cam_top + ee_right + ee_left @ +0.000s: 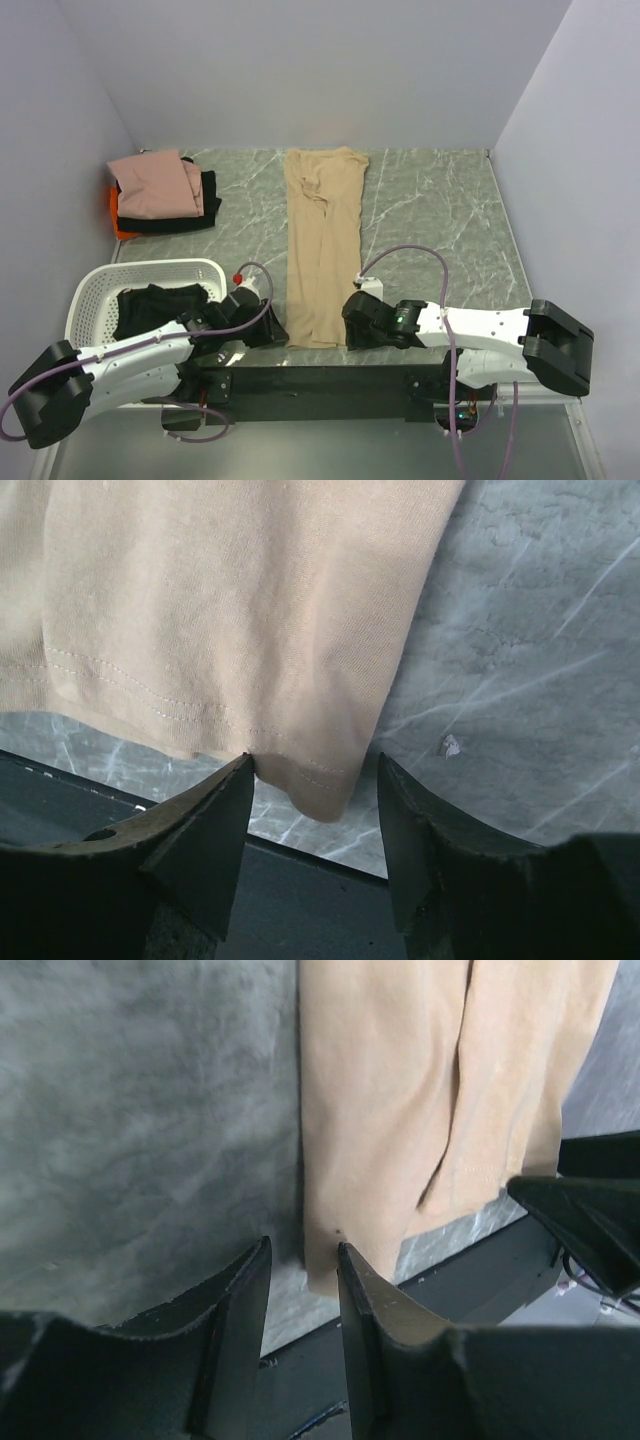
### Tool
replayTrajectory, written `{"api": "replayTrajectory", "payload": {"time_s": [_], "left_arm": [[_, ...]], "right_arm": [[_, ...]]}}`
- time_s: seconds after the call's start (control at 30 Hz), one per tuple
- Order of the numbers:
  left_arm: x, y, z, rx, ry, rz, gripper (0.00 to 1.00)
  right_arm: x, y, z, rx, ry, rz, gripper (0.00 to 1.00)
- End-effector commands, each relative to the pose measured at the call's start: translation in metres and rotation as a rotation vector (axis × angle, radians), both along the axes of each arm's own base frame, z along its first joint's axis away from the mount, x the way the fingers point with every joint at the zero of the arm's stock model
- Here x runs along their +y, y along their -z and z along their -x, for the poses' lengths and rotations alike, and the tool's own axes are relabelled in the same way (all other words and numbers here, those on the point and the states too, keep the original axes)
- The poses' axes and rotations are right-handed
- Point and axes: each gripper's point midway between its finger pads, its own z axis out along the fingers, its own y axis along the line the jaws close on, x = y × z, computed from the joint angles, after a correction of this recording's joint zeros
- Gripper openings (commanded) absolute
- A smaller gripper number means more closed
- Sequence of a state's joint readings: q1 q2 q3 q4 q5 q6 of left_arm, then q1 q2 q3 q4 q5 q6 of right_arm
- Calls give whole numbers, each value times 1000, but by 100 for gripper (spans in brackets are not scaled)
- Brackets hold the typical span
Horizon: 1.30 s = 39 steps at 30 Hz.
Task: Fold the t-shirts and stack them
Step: Fold the tshirt
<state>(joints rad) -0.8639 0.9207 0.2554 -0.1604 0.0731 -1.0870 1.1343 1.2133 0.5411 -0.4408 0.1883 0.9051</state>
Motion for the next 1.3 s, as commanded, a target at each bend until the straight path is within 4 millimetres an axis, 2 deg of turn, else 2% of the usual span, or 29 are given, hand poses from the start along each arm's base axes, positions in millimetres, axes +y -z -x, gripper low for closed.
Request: {"api": "replayTrajectory", "payload": {"time_s": [0.0, 0.2, 0.3, 0.5, 0.7, 0.9, 1.27], "left_arm": [[-7, -1, 5, 9, 6, 23, 40], [-5, 6, 15, 31, 10, -1, 39], [-4, 6, 14, 26, -18, 13, 39], [-9, -12, 8, -5, -54, 75, 39], [-7, -17, 3, -39, -83, 100, 40], [-3, 2, 9, 19, -69, 19, 39], [-11, 0, 13, 22, -30, 39, 37]], "right_arm": [[-2, 5, 3, 19, 27, -20, 59], [0, 5, 3, 19, 20, -23, 58], [2, 6, 3, 20, 15, -27, 58], [3, 8, 5, 27, 5, -21, 58], [6, 10, 4, 30, 2, -22, 58], [5, 11, 5, 35, -2, -21, 57], [1, 11, 6, 32, 18, -28, 57]]}}
